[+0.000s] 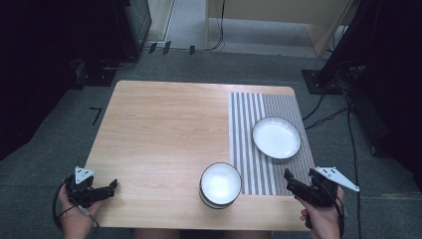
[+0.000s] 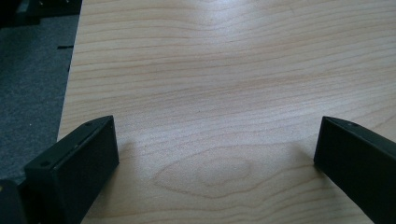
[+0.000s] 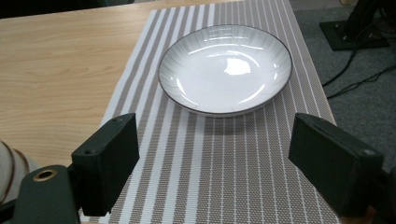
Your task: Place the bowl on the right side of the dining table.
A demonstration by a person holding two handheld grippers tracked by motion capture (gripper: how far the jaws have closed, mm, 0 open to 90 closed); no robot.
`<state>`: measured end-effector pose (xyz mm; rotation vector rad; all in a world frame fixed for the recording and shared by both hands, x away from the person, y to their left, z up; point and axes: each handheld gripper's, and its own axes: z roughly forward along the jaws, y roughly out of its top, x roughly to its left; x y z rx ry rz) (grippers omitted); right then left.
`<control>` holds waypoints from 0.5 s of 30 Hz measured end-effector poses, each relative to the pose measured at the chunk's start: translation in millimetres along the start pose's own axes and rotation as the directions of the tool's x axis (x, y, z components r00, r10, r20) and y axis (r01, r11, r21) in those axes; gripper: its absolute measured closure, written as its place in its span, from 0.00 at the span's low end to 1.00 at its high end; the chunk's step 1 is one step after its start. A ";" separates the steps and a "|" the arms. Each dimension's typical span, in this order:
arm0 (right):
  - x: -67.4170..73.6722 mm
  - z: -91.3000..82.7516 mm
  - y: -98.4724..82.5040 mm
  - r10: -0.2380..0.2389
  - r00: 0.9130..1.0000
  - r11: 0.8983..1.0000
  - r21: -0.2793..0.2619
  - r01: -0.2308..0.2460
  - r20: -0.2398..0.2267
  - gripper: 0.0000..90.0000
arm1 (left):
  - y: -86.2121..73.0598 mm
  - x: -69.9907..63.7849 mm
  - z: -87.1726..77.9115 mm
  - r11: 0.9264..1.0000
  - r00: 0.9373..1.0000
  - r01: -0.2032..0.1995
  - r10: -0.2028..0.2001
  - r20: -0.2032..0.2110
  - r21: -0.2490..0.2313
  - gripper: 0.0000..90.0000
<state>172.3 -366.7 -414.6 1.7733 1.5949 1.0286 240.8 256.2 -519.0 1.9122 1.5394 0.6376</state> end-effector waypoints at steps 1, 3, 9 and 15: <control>5.2 -0.4 2.2 -0.012 1.000 1.000 -0.002 0.012 -0.002 0.17 | 0.0 0.0 0.0 1.000 1.000 0.000 0.000 0.000 0.000 0.00; 7.1 -0.5 3.0 -0.011 1.000 1.000 -0.001 0.011 -0.004 0.17 | 0.0 0.0 0.0 1.000 1.000 0.000 0.000 0.000 0.000 0.00; 20.1 -1.4 8.3 -0.028 0.999 1.000 -0.013 0.027 -0.030 0.17 | 0.0 0.0 0.0 1.000 1.000 0.000 0.000 0.000 0.000 0.00; 32.4 -1.1 11.9 -0.046 0.997 0.999 -0.013 0.046 -0.055 0.17 | 0.0 0.0 0.0 1.000 1.000 0.000 0.000 0.000 0.000 0.00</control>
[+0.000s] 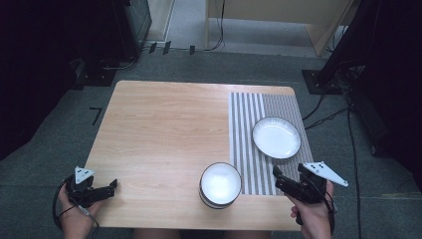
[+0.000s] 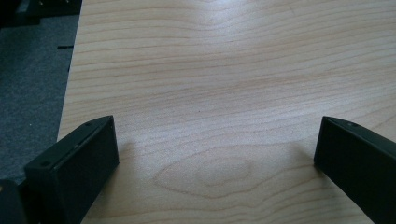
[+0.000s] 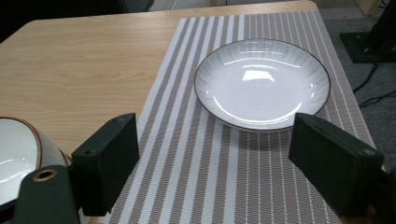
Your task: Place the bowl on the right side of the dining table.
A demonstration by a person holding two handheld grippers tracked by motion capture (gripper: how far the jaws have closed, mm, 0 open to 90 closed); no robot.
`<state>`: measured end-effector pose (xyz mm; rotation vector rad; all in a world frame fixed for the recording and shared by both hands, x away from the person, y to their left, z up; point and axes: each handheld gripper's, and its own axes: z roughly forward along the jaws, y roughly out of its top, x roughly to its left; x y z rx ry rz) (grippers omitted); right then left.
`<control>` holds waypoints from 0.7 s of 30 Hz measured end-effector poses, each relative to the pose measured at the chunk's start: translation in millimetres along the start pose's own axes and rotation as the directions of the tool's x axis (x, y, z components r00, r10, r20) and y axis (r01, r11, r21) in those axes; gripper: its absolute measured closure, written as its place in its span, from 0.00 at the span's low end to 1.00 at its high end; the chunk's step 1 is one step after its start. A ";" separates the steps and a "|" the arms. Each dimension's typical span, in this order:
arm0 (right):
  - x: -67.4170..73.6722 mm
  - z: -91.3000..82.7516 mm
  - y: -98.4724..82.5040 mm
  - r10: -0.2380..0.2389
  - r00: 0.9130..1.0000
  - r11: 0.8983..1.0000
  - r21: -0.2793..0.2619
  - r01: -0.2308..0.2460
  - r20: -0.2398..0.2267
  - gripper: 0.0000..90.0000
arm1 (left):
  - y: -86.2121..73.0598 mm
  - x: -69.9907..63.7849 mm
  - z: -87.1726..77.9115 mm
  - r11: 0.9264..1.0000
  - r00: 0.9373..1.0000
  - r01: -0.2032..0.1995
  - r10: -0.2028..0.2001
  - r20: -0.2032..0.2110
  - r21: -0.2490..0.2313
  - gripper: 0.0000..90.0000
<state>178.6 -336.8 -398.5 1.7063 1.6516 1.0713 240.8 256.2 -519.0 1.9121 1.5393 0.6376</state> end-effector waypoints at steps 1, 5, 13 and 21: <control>1.9 0.4 0.5 0.001 1.000 1.000 -0.001 -0.001 -0.005 0.17 | 0.0 0.0 0.0 1.000 1.000 0.000 0.000 0.000 0.000 0.00; 9.5 2.0 2.0 -0.004 1.000 1.000 -0.003 0.004 -0.023 0.17 | 0.0 0.0 0.0 1.000 1.000 0.000 0.000 0.000 0.000 0.00; 28.0 6.3 3.8 -0.023 0.998 1.000 -0.001 0.023 -0.062 0.17 | 0.0 0.0 0.0 1.000 1.000 0.000 0.000 0.000 0.000 0.00; 46.5 9.7 4.2 -0.043 0.994 0.999 -0.008 0.043 -0.103 0.18 | 0.0 0.0 0.0 1.000 1.000 0.000 0.000 0.000 0.000 0.00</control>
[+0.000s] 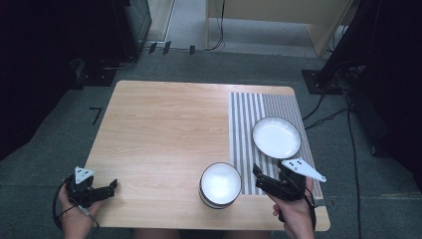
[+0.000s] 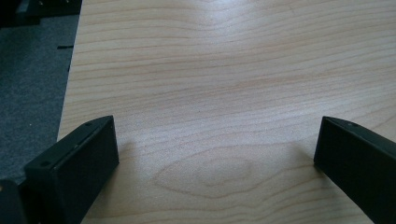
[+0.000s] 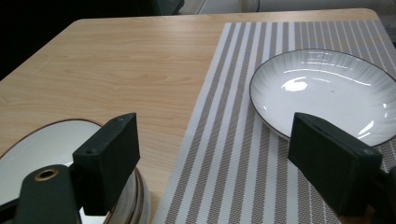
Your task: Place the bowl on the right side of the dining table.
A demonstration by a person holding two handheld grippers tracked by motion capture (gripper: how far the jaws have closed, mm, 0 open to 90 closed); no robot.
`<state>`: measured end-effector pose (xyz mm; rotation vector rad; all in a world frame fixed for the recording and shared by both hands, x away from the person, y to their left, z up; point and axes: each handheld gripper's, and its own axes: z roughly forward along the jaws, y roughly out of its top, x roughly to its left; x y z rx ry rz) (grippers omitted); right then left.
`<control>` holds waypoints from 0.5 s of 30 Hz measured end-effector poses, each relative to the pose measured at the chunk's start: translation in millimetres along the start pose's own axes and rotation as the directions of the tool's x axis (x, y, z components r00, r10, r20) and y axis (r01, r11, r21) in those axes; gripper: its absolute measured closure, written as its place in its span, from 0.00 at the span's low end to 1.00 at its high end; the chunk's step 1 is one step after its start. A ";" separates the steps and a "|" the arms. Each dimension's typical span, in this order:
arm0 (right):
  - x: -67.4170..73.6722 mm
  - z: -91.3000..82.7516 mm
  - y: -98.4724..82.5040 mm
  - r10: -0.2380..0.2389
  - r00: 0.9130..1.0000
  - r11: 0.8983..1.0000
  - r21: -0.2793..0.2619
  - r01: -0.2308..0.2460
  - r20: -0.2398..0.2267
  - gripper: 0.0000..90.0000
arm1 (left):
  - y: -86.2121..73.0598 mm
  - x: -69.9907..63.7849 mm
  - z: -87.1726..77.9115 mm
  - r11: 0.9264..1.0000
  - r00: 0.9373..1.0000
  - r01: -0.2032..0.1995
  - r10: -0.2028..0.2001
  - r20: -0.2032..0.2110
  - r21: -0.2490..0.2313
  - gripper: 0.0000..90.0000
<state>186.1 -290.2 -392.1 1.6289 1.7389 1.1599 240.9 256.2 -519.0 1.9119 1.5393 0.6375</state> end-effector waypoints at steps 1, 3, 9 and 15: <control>3.7 1.1 0.1 -0.005 1.000 1.000 0.001 0.005 -0.009 0.18 | 0.0 0.0 0.0 1.000 1.000 0.000 0.000 0.000 0.000 0.00; 5.2 1.6 0.2 -0.008 1.000 1.000 0.002 0.008 -0.012 0.18 | 0.0 0.0 0.0 1.000 1.000 0.000 0.000 0.000 0.000 0.00; 19.4 8.9 -2.0 -0.021 0.999 1.000 0.018 0.022 -0.047 0.18 | 0.2 -0.2 0.2 1.000 1.000 -0.001 0.001 0.001 0.000 0.00; 26.7 14.8 -3.7 -0.024 0.997 0.999 0.030 0.027 -0.067 0.18 | 0.2 -0.2 0.2 1.000 1.000 -0.001 0.001 0.001 0.000 0.00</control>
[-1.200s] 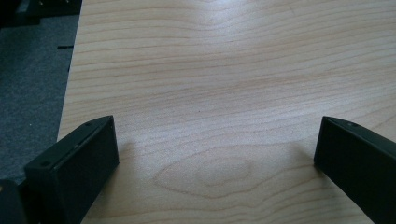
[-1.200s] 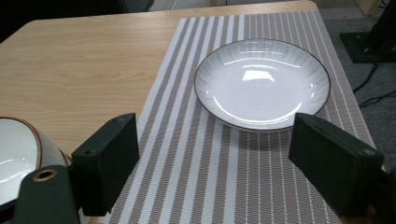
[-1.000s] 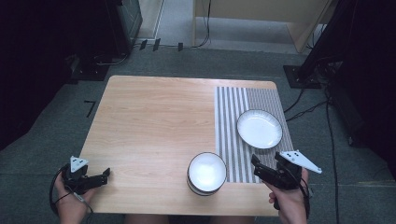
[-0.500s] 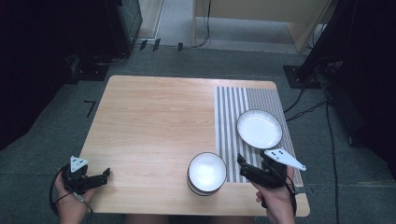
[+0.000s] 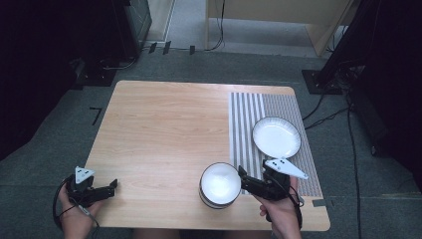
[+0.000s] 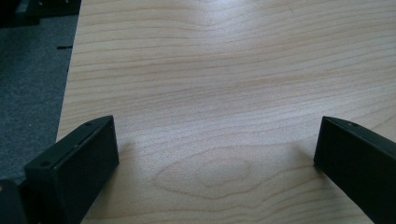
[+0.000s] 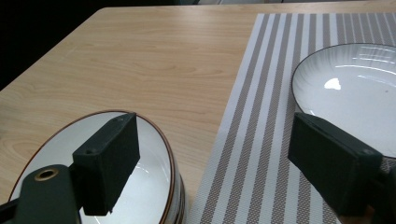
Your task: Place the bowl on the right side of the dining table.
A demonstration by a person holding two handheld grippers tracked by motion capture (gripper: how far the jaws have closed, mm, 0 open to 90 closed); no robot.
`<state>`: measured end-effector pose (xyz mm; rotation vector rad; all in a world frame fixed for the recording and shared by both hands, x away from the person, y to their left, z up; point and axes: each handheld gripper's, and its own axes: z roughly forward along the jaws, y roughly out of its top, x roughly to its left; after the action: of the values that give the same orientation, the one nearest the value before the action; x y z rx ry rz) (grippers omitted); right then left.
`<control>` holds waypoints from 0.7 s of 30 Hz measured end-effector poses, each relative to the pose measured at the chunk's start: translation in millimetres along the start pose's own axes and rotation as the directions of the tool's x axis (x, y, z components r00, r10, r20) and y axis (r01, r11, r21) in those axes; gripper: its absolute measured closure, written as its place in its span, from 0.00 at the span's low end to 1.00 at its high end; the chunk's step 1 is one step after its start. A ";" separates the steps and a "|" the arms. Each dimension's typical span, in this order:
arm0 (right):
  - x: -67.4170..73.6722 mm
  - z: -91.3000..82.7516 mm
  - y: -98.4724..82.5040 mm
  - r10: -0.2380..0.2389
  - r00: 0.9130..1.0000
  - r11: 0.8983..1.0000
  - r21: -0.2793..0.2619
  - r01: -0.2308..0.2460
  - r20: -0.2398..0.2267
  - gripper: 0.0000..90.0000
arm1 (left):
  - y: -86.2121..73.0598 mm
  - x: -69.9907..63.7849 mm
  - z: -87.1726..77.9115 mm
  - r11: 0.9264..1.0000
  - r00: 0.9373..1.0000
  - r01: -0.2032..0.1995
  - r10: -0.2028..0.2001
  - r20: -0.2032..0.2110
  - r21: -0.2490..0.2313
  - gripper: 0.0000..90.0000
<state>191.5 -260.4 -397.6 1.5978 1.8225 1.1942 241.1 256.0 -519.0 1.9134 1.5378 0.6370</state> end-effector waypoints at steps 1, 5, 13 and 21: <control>1.9 2.0 -0.9 -0.005 1.000 1.000 0.007 0.005 -0.002 0.18 | 0.0 0.0 0.0 1.000 1.000 0.000 0.000 0.000 0.000 0.00; 7.0 9.1 -4.5 -0.016 1.000 0.999 0.028 0.017 -0.012 0.18 | 0.0 -0.1 0.0 1.000 1.000 -0.001 0.001 0.001 0.000 0.00; 13.7 18.7 -10.8 -0.026 0.999 0.998 0.052 0.027 -0.025 0.22 | 0.0 -0.2 0.0 1.000 1.000 -0.001 0.001 0.002 -0.001 0.00; 20.6 29.5 -19.0 -0.025 0.999 0.995 0.091 0.029 -0.048 0.24 | 0.0 -0.3 0.0 1.000 1.000 -0.002 0.002 0.003 -0.001 0.00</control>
<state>198.9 -230.8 -424.5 1.6018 1.9475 1.1607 241.0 255.8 -519.1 1.9149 1.5338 0.6352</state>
